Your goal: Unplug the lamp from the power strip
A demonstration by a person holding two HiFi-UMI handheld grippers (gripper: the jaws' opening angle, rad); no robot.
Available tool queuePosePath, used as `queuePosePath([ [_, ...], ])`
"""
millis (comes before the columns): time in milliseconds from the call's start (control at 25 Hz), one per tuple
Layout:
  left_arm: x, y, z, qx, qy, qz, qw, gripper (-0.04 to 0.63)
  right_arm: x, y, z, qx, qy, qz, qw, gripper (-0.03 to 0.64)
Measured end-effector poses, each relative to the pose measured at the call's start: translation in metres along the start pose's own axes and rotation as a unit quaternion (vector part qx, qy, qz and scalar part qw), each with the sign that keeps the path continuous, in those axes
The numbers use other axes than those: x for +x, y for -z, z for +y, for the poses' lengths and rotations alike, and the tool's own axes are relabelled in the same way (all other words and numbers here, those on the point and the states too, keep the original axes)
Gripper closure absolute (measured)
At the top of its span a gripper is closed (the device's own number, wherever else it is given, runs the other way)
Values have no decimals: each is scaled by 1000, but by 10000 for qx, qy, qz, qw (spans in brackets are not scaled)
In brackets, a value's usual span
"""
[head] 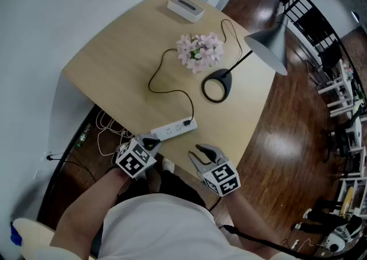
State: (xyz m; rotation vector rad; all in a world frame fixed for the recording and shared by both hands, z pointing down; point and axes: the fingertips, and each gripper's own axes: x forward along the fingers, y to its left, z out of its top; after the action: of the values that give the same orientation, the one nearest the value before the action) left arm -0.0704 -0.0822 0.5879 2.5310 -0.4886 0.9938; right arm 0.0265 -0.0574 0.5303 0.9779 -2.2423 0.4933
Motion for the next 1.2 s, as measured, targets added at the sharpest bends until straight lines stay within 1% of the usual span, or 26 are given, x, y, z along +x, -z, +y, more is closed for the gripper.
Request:
queuePosePath([
  [120,21,-15,19,29,-36,155,9999,591,25,-9,-27,63,68,124,9999,486],
  [240,38,-24,29,159,-154,303,9993,591,44,-9,-48,212,94,338,9992,486],
  [360,56,-28,34,257,-93,465,9985,592,64,-11,-67,311,117,456,9984,486],
  [480,69,-23,36,258,-11,620,9977,592,82,-9,-82,352,136,573,9976,486],
  [600,72,-19,36,361,15,651,9972,591,98,-4,-86,328,55,717,9969,486],
  [760,74,-19,34,738,-24,716,9947,592,109,-3,-91,318,23,808,9962,488],
  [880,74,-18,35,658,31,709,9953,592,116,-1,-93,287,57,951,9950,517],
  [1000,74,-18,35,549,50,648,9964,592,116,0,-94,244,79,1013,9945,525],
  [1080,73,-18,35,616,-18,673,9958,592,115,0,-93,260,86,1024,9944,528],
  [1200,74,-18,34,759,-155,817,9936,594,114,-2,-93,288,75,1060,9939,532],
])
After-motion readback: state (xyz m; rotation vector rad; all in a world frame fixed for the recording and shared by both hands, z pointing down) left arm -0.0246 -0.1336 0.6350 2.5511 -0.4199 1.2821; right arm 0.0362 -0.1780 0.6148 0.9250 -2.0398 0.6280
